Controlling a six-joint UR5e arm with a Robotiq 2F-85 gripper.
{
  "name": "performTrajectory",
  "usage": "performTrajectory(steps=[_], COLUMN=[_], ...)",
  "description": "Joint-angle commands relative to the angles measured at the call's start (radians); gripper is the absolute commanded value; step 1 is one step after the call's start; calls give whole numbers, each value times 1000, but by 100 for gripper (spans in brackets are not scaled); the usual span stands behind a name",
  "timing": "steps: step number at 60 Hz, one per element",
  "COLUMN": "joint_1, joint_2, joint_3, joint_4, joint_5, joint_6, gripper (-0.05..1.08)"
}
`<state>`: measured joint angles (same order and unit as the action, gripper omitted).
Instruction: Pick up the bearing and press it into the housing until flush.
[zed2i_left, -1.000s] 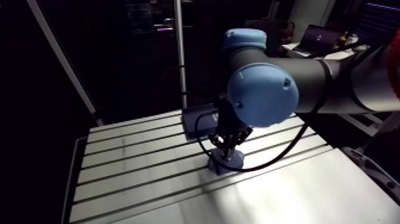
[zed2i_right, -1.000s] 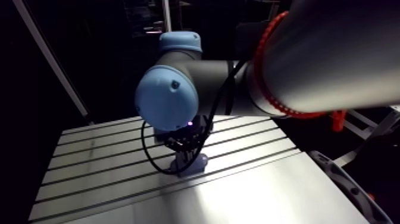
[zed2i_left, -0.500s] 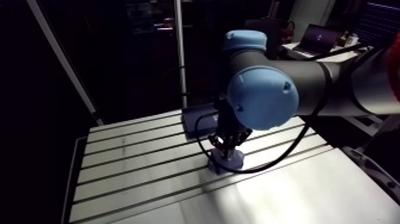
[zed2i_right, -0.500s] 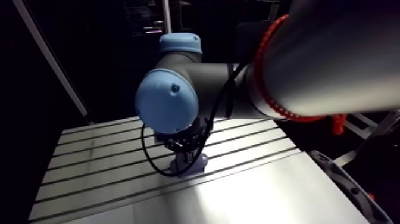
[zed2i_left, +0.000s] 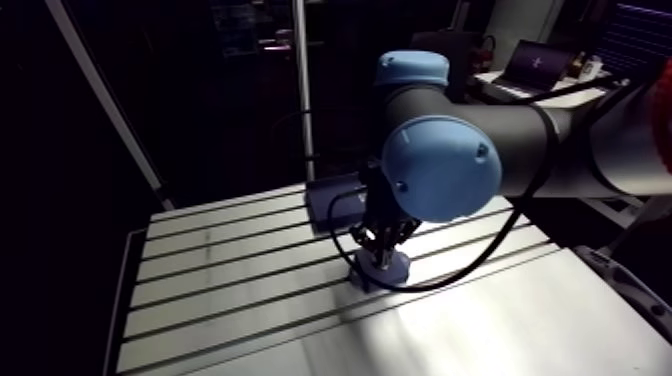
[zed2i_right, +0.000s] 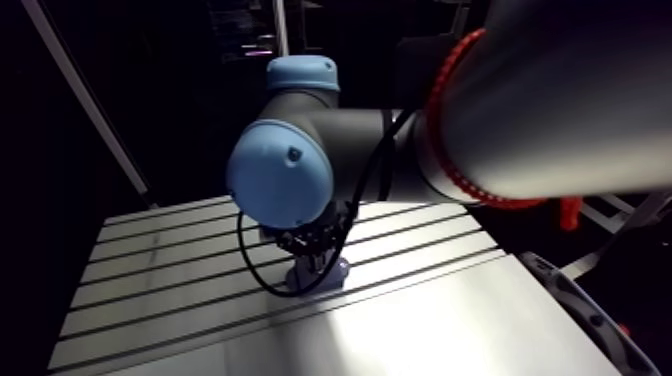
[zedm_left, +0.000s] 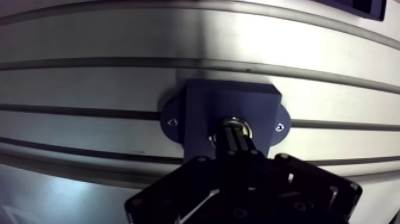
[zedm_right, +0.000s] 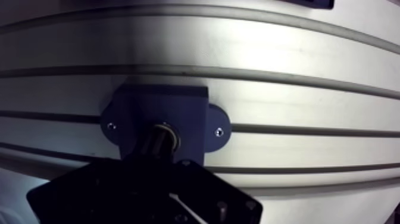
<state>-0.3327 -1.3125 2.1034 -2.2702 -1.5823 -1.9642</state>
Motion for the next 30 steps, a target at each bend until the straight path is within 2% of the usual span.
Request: performTrajectory(steps=[1,30], joint_1=[0,0], joint_2=[3,11], joint_3=[1,2], joint_4=[-3,-3], joint_5=[0,0], joint_6=[0,0], gripper=[107,107])
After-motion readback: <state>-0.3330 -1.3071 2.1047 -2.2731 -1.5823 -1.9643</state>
